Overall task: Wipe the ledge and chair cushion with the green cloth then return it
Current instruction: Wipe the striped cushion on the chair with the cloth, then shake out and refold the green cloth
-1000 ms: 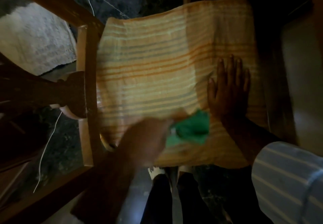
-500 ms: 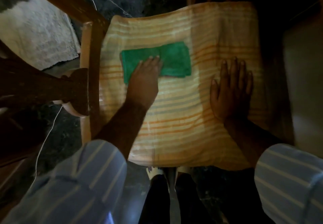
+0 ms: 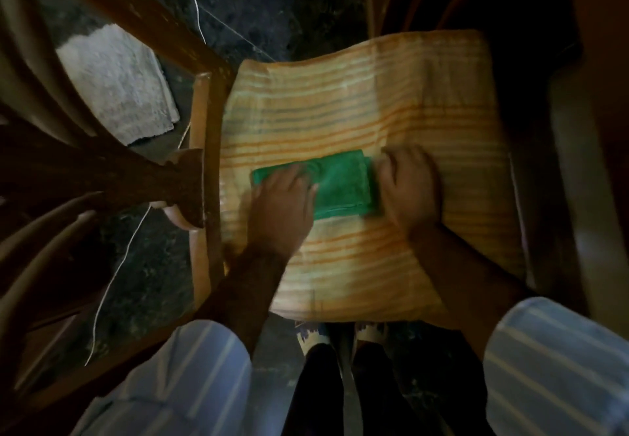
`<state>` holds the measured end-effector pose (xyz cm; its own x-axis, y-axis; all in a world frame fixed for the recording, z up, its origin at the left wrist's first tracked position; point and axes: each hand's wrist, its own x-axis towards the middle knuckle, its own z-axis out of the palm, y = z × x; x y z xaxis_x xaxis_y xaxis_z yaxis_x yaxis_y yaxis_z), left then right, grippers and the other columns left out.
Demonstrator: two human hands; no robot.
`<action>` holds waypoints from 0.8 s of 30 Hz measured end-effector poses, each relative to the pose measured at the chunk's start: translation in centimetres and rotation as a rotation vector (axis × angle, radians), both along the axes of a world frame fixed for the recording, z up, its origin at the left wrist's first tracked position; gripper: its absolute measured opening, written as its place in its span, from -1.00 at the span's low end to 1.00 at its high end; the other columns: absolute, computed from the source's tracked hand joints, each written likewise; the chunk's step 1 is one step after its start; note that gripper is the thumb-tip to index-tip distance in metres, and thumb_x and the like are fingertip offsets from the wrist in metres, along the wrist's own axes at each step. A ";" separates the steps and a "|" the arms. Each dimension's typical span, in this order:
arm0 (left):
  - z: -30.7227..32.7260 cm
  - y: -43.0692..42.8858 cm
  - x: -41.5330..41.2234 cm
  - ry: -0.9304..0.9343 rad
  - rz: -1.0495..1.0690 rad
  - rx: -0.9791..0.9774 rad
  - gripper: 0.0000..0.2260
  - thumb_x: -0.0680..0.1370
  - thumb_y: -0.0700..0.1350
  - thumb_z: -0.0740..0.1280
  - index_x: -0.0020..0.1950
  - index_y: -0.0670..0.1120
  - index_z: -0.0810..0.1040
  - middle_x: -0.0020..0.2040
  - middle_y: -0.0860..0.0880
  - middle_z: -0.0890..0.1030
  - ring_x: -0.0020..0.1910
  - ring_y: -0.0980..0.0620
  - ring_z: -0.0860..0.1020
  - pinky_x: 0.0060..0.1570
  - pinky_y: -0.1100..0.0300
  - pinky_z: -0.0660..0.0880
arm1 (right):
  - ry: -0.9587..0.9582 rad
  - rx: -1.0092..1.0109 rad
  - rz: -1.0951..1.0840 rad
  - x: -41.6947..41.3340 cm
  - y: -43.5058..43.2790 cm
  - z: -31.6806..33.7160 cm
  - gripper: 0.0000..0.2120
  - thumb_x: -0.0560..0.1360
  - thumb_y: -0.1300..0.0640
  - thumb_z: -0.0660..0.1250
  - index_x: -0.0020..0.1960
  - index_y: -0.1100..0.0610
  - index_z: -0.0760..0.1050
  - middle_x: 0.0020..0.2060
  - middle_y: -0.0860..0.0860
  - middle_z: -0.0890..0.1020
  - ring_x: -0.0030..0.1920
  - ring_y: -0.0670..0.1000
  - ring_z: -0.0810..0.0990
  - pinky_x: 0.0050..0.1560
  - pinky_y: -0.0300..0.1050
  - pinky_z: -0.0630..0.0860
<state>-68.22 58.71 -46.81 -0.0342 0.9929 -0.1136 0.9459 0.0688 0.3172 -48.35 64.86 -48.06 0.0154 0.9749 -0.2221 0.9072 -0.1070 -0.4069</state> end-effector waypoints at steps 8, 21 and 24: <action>1.0 3.2 -3.9 -0.084 0.366 -0.383 -0.69 0.52 0.04 0.44 0.14 -0.15 0.62 0.11 -0.20 0.64 0.16 -0.22 0.57 0.13 -0.01 0.52 | 0.521 -0.524 -0.399 -3.9 0.1 1.8 -0.55 0.40 0.03 0.63 0.20 0.21 0.66 0.13 0.18 0.75 0.15 0.21 0.73 0.23 0.17 0.66; 19.3 0.9 -5.4 -0.620 0.751 0.070 -0.79 0.45 0.09 0.47 -0.03 0.04 0.57 -0.14 0.05 0.66 -0.14 0.05 0.65 -0.13 0.01 0.63 | 1.156 -0.585 -0.514 -8.4 2.6 15.1 -0.85 0.54 0.17 0.45 0.11 0.05 0.67 -0.04 0.01 0.79 -0.06 0.02 0.74 -0.12 -0.10 0.62; 26.9 1.7 -6.1 -0.634 0.729 0.179 -0.78 0.49 -0.04 0.49 0.03 0.20 0.55 -0.09 0.18 0.64 -0.15 0.26 0.67 -0.26 0.19 0.67 | 1.417 -0.596 -0.460 -10.7 3.9 19.6 -0.77 0.57 0.20 0.43 0.21 0.09 0.67 0.03 0.07 0.81 0.03 0.08 0.80 -0.04 -0.05 0.72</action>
<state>-74.29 60.37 -19.96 -0.6304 0.7570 -0.1720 0.3416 0.4695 0.8142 -59.06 68.75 -28.44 -0.2704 0.7189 -0.6404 -0.2990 -0.6950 -0.6539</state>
